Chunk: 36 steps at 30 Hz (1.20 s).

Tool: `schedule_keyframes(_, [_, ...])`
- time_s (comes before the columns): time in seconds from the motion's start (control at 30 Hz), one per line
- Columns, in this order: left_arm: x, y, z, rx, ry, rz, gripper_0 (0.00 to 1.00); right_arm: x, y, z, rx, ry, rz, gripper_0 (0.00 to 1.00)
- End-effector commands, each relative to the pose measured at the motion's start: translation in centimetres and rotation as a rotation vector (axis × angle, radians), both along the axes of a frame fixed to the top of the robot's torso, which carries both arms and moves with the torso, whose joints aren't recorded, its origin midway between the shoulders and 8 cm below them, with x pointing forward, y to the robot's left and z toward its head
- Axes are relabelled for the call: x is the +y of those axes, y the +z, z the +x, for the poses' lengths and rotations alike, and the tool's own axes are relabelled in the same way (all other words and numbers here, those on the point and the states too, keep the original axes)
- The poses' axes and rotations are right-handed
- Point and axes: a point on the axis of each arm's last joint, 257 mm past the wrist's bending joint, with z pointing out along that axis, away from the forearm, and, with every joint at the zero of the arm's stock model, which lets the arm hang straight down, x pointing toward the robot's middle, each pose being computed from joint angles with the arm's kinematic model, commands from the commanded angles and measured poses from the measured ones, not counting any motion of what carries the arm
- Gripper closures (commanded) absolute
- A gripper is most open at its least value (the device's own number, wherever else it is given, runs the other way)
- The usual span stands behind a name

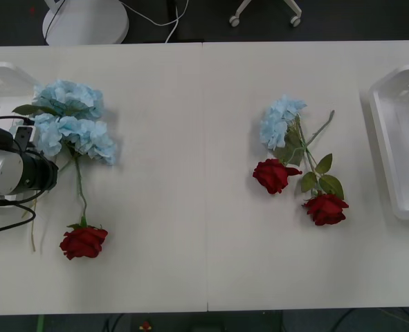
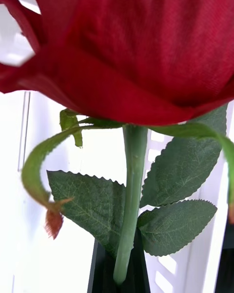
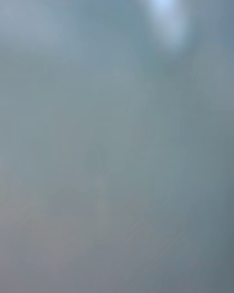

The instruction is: Put the red flowers into the right box and the blue flowers into the left box

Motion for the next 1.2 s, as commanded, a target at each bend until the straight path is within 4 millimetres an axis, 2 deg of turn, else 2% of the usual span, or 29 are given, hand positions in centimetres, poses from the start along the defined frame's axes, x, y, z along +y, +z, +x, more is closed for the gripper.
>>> schedule_keyframes(0.03, [-1.2, 7.3, 1.5, -0.092, -0.046, -0.049, 1.00, -0.5, -1.1, 0.1, -0.022, -0.019, 0.004, 1.00])
schedule_keyframes(0.1, [-1.1, 8.9, 1.1, -0.099, -0.041, -0.073, 1.00, -0.6, -1.1, 0.1, -0.029, -0.022, 0.003, 0.95])
schedule_keyframes(0.17, [-0.7, 11.1, 0.5, -0.119, -0.027, -0.102, 1.00, -0.5, -1.2, 0.3, -0.036, -0.022, 0.007, 0.72])
schedule_keyframes(0.2, [-0.5, 11.6, 0.4, -0.123, -0.021, -0.104, 1.00, -0.6, -1.2, 0.2, -0.037, -0.024, 0.005, 0.65])
schedule_keyframes(0.27, [0.6, 13.8, -0.1, -0.153, 0.003, -0.109, 1.00, -0.6, -1.1, 0.3, -0.037, -0.019, 0.001, 0.37])
schedule_keyframes(0.37, [2.0, 16.7, -0.4, -0.198, 0.035, -0.119, 1.00, -0.4, -1.1, 0.4, -0.041, -0.015, 0.013, 0.21])
schedule_keyframes(0.47, [3.1, 19.5, -0.1, -0.249, 0.058, -0.122, 1.00, -0.1, -0.3, 0.7, -0.060, -0.007, 0.038, 0.12])
schedule_keyframes(0.57, [4.1, 21.3, 0.6, -0.287, 0.081, -0.120, 1.00, 0.4, 0.8, 0.7, -0.055, 0.010, 0.051, 0.09])
schedule_keyframes(0.7, [7.2, 22.8, 1.9, -0.321, 0.162, -0.100, 1.00, 2.1, 4.3, 1.0, -0.049, 0.070, 0.062, 0.08])
schedule_keyframes(0.77, [9.5, 22.9, 2.7, -0.335, 0.212, -0.083, 1.00, 3.9, 6.6, 1.4, -0.043, 0.151, 0.052, 0.07])
schedule_keyframes(0.83, [11.4, 23.1, 3.5, -0.352, 0.244, -0.064, 1.00, 5.6, 7.9, 1.7, -0.037, 0.221, 0.044, 0.07])
schedule_keyframes(0.9, [13.3, 22.5, 4.1, -0.353, 0.271, -0.053, 1.00, 7.6, 9.0, 2.0, -0.021, 0.312, 0.018, 0.07])
schedule_keyframes(1.0, [16.5, 20.8, 5.2, -0.341, 0.285, -0.026, 1.00, 12.2, 10.6, 2.5, 0.015, 0.539, -0.068, 0.07])
schedule_keyframes(1.1, [18.8, 19.6, 5.6, -0.337, 0.298, -0.018, 1.00, 15.1, 11.1, 2.6, 0.038, 0.693, -0.141, 0.07])
schedule_keyframes(1.2, [20.6, 18.1, 5.6, -0.329, 0.305, 0.000, 1.00, 17.9, 10.6, 2.2, 0.090, 0.861, -0.227, 0.07])
